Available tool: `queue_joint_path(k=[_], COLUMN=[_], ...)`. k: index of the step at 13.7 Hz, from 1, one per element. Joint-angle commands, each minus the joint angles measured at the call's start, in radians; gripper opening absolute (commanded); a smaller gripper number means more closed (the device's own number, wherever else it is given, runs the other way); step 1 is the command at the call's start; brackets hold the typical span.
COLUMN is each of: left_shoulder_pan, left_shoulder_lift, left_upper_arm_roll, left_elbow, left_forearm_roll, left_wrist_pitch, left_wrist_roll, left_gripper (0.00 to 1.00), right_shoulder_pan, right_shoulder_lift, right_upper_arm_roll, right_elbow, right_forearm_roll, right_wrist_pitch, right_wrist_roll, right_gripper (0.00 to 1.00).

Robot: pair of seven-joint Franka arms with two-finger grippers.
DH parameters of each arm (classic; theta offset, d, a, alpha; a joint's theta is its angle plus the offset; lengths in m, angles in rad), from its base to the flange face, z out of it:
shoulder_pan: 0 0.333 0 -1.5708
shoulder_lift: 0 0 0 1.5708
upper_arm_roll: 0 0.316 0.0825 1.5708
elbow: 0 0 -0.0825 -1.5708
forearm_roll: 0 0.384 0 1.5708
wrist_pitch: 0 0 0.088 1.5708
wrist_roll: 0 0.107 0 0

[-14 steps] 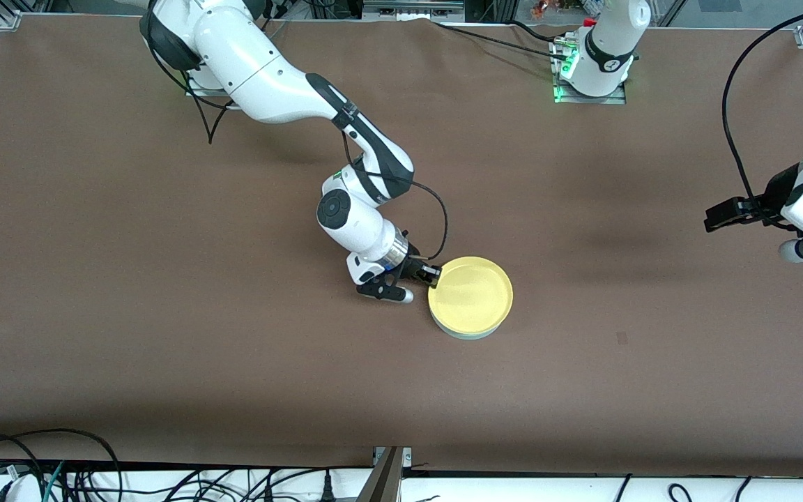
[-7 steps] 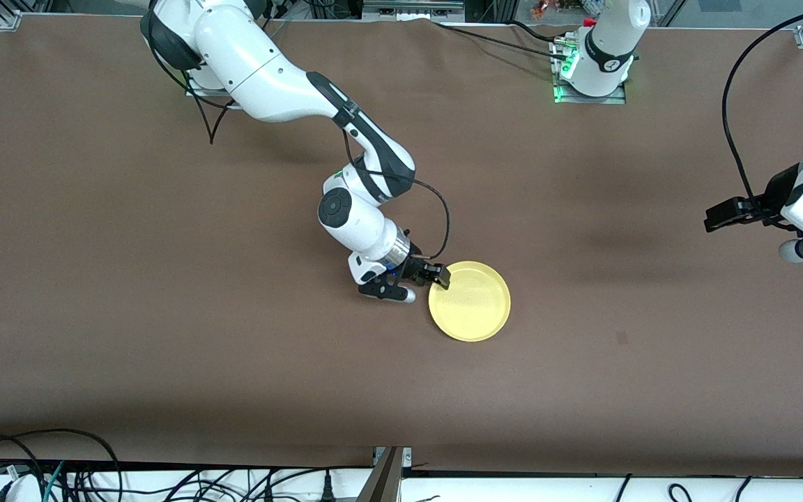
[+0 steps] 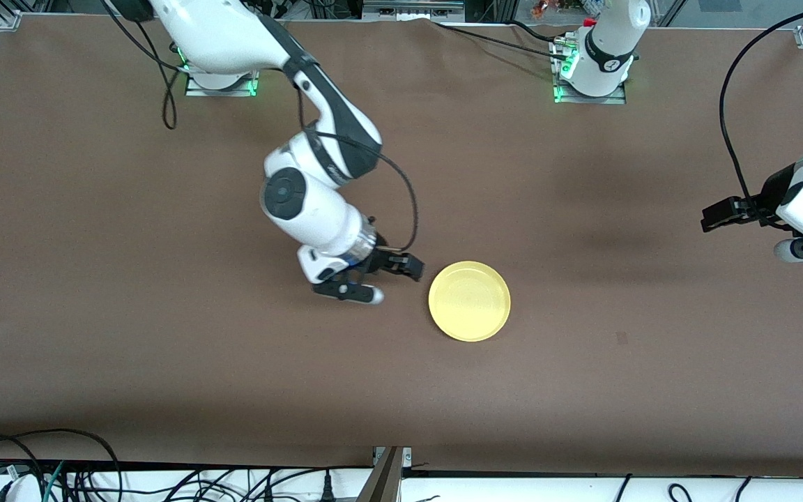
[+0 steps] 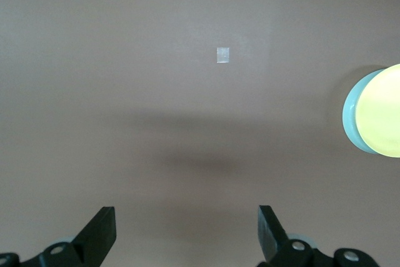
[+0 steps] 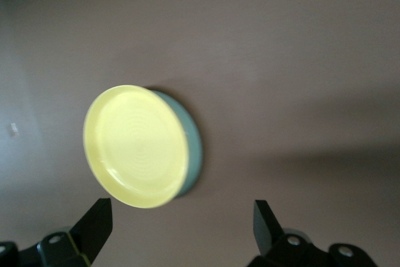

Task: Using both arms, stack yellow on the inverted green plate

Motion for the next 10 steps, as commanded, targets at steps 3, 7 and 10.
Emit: queue_joint_path(k=[3,7,10], left_shoulder_pan=[-0.004,-0.003,-0.006], left_shoulder_lift=[0.008,0.02,0.02], left_upper_arm_roll=[0.0,0.001,0.0], left_elbow=[0.029,0.056,0.063], left_forearm_roll=[-0.02,-0.026,-0.03], left_wrist_pitch=[-0.01,-0.013,-0.013], left_wrist_roll=[0.015,0.022,0.022], left_gripper=[1.0,1.0,1.0], right_shoulder_pan=[0.005,0.001,-0.138], right_shoulder_lift=[-0.174,-0.27,-0.382], right_upper_arm_roll=[-0.219,-0.37,-0.261], right_elbow=[-0.071,-0.067,-0.099], right_forearm_roll=[-0.125,-0.218,-0.276], right_wrist_pitch=[-0.435,-0.633,-0.699], right_wrist_roll=[-0.302,-0.552,-0.584], right_gripper=[1.0,1.0,1.0])
